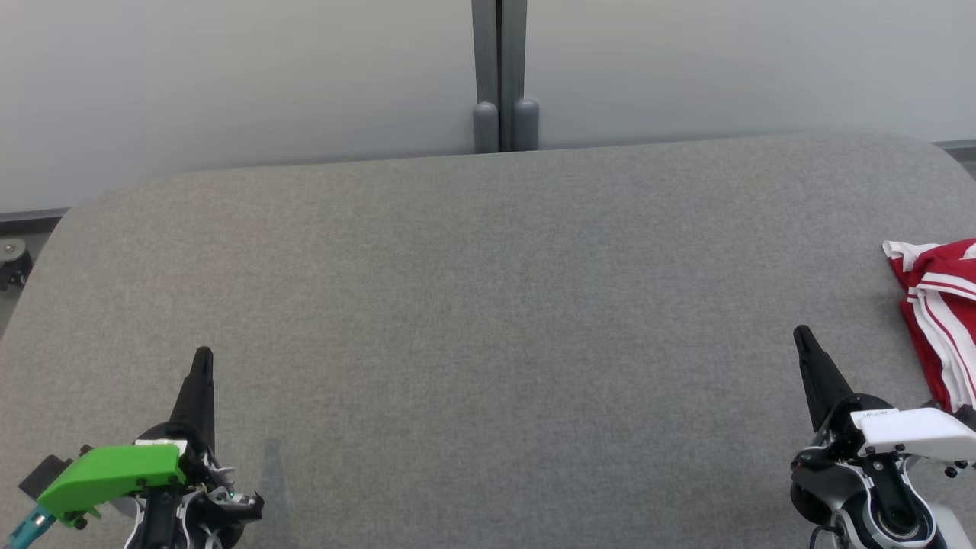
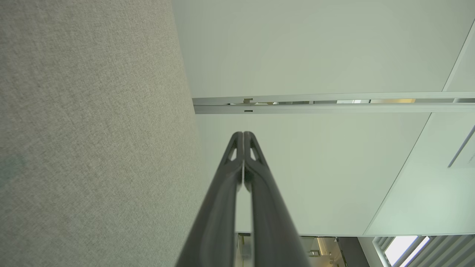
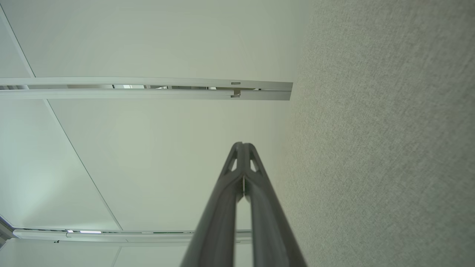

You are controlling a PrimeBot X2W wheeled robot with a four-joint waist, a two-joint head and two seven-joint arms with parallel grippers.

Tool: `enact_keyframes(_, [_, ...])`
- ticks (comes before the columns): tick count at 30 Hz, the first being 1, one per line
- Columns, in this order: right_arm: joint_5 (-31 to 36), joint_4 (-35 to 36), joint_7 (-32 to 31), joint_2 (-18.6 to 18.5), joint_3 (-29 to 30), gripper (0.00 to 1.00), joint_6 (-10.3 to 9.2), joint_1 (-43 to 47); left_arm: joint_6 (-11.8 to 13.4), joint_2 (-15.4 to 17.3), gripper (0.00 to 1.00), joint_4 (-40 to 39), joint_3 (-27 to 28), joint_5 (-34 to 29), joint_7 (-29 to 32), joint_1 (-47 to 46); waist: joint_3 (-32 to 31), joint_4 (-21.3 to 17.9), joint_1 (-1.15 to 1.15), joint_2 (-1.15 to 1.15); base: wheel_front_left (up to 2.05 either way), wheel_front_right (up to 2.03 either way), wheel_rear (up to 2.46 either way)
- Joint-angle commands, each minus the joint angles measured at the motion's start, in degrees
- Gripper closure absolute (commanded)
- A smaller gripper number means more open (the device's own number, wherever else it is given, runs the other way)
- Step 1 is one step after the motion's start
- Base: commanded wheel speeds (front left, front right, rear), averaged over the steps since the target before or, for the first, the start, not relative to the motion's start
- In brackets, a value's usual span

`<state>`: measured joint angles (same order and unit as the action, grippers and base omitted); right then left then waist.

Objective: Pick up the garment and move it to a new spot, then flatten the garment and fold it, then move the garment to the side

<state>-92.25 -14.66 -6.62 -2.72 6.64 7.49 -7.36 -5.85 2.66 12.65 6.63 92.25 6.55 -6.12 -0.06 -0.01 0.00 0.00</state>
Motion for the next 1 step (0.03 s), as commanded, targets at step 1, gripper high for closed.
enact_keyframes(1, [-0.11,0.22,-0.21,-0.31,0.12,1.00,0.00,0.76,-0.15,0.40,1.00,-0.22,0.10,0.21,0.19,-0.57,0.00,0.00,0.00,0.00,0.00,0.00,0.00])
